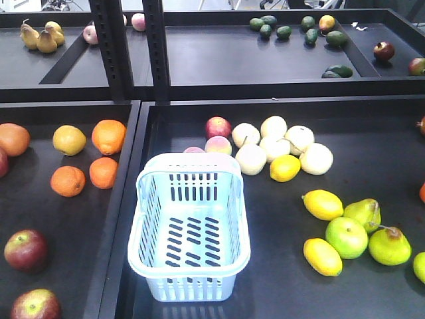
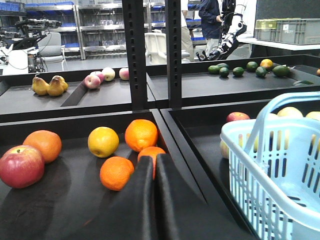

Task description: Pick three apples into basket with both arms

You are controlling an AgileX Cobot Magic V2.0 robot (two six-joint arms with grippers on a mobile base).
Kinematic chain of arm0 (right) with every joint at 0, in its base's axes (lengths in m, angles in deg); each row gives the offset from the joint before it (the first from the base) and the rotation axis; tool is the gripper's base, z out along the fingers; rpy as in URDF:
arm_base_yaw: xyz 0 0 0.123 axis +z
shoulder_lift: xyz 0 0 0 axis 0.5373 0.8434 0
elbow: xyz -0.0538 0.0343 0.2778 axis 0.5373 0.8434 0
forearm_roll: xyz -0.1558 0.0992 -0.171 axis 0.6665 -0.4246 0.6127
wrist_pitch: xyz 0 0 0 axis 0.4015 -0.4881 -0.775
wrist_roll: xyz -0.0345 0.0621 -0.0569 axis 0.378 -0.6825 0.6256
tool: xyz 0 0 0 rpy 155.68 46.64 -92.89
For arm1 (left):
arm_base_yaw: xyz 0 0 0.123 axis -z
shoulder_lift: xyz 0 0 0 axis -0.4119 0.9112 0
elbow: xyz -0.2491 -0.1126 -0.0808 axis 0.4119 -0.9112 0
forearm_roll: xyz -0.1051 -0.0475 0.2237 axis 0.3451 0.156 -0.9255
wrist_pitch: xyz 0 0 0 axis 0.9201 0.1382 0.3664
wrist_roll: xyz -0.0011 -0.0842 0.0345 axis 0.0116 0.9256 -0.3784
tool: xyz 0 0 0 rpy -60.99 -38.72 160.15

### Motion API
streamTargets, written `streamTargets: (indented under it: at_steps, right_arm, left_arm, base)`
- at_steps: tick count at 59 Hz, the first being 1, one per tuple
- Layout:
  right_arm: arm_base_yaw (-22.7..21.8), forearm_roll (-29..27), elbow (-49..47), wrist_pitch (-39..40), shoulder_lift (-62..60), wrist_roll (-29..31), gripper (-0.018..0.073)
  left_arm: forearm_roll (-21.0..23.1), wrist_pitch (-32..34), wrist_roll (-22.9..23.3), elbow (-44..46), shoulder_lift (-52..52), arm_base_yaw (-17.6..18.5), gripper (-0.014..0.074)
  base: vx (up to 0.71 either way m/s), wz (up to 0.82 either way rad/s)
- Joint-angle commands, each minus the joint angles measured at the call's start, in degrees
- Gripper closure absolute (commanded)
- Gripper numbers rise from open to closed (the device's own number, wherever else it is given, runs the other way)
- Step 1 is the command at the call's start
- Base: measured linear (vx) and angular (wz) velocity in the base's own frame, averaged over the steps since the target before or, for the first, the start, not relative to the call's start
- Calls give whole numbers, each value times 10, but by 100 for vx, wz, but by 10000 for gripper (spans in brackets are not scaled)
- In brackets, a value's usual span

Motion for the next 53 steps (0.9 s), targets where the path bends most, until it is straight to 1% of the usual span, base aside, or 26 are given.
streamTargets:
  at_steps: [1, 53]
  right_arm:
    - [1, 7, 8, 43, -7, 3, 564]
    - [1, 7, 8, 42, -7, 3, 564]
  left_arm:
    - [5, 42, 5, 15, -7, 0, 602]
    - [5, 42, 5, 15, -7, 0, 602]
  base:
    - [6, 5]
    - [2, 2]
